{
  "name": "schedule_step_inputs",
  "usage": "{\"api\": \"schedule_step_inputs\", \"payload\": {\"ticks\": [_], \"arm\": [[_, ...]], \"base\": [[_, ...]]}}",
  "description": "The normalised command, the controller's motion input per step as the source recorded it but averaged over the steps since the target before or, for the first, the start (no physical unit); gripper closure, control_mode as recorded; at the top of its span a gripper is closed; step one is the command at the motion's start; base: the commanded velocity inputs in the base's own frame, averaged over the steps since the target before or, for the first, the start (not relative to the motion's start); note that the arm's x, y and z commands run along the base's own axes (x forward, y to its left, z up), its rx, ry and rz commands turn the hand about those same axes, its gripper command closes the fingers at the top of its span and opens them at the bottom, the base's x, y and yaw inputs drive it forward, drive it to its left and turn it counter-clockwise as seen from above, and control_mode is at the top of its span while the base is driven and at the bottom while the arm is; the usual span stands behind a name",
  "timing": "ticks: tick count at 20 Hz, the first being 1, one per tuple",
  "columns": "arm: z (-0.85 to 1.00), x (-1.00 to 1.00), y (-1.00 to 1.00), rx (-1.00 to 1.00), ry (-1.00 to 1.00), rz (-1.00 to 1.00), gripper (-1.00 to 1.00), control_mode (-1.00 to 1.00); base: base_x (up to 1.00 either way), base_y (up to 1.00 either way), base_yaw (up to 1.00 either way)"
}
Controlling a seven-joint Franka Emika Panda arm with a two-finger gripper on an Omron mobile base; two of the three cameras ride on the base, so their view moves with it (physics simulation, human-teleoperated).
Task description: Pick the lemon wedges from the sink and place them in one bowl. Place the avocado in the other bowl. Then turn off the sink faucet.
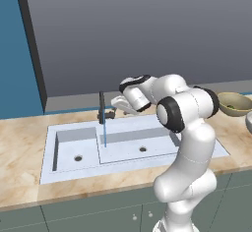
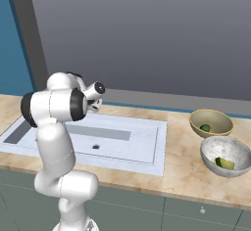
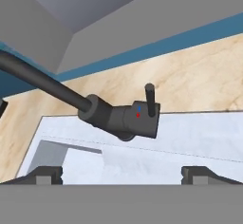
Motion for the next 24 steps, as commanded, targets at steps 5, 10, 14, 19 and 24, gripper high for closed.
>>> {"api": "schedule_step_inputs", "payload": {"ticks": [5,10,14,19,24], "arm": [[-0.10,0.16,0.00,0.00,0.00,0.00,-1.00,-1.00],[-0.10,0.13,0.00,0.00,0.00,0.00,-1.00,-1.00],[-0.11,0.12,0.00,0.00,0.00,0.00,-1.00,-1.00],[-0.08,0.10,0.00,0.00,0.00,0.00,-1.00,-1.00],[-0.04,0.09,0.01,0.00,0.00,0.00,-1.00,-1.00]], "base": [[0.00,0.00,0.00],[0.00,0.00,0.00],[0.00,0.00,0.00],[0.00,0.00,0.00],[0.00,0.00,0.00]]}}
